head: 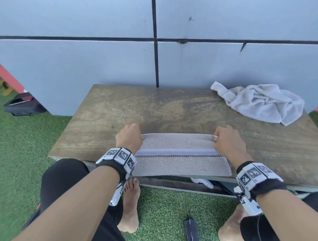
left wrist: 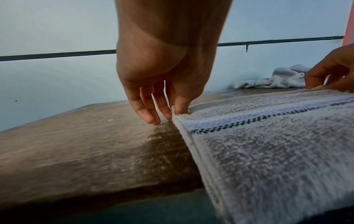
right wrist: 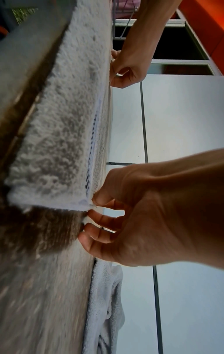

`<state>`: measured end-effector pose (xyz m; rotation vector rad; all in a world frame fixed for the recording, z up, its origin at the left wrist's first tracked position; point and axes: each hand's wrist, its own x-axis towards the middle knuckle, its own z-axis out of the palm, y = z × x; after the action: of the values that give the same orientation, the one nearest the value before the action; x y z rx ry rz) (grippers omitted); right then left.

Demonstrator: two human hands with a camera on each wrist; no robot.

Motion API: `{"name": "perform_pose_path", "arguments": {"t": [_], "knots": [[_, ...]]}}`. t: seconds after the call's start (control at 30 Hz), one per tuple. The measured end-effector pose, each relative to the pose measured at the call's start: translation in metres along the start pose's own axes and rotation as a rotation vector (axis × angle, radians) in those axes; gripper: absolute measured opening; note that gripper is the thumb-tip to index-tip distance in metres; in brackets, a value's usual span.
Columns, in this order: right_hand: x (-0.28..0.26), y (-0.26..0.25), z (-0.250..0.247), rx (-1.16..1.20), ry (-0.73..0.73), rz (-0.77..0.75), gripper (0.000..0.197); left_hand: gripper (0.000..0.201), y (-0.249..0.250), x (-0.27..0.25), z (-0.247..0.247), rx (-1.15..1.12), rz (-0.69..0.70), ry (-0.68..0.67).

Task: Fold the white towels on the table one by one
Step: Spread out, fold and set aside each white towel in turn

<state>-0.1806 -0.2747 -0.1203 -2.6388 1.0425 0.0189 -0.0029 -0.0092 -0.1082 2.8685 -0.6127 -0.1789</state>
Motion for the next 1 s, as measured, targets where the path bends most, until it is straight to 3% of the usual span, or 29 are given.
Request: {"name": "perform_pose_path", "arguments": {"t": [0.23,0.33,0.43,0.6,0.7,0.8,0.93,1.0], "knots": [[-0.024,0.006,-0.007,-0.030,-0.119,0.010,0.002,0.019,-0.010,-0.025,-0.005,0.106,0.093,-0.142],[-0.025,0.004,-0.024,0.024,-0.125,-0.001,0.011,0.018,-0.011,-0.025,-0.021,0.116,0.171,-0.163],[-0.023,-0.001,-0.050,0.111,-0.033,-0.006,0.012,0.019,-0.008,-0.018,-0.047,0.024,0.264,-0.069],[-0.018,-0.006,-0.095,0.368,0.239,-0.099,0.008,0.011,-0.004,-0.004,-0.092,-0.237,0.356,0.233],[-0.025,-0.005,-0.104,0.458,0.367,-0.163,0.006,0.011,-0.004,-0.010,-0.100,-0.344,0.423,0.342],[-0.031,0.010,-0.083,0.431,0.248,-0.149,0.010,0.011,-0.015,-0.023,-0.075,-0.312,0.452,0.300],[-0.037,0.041,-0.039,0.237,-0.157,-0.007,0.026,0.008,-0.034,-0.035,-0.027,-0.242,0.356,-0.020],[-0.042,0.047,-0.025,0.256,-0.162,0.051,0.023,0.012,-0.036,-0.038,-0.011,-0.259,0.280,-0.085]]}}
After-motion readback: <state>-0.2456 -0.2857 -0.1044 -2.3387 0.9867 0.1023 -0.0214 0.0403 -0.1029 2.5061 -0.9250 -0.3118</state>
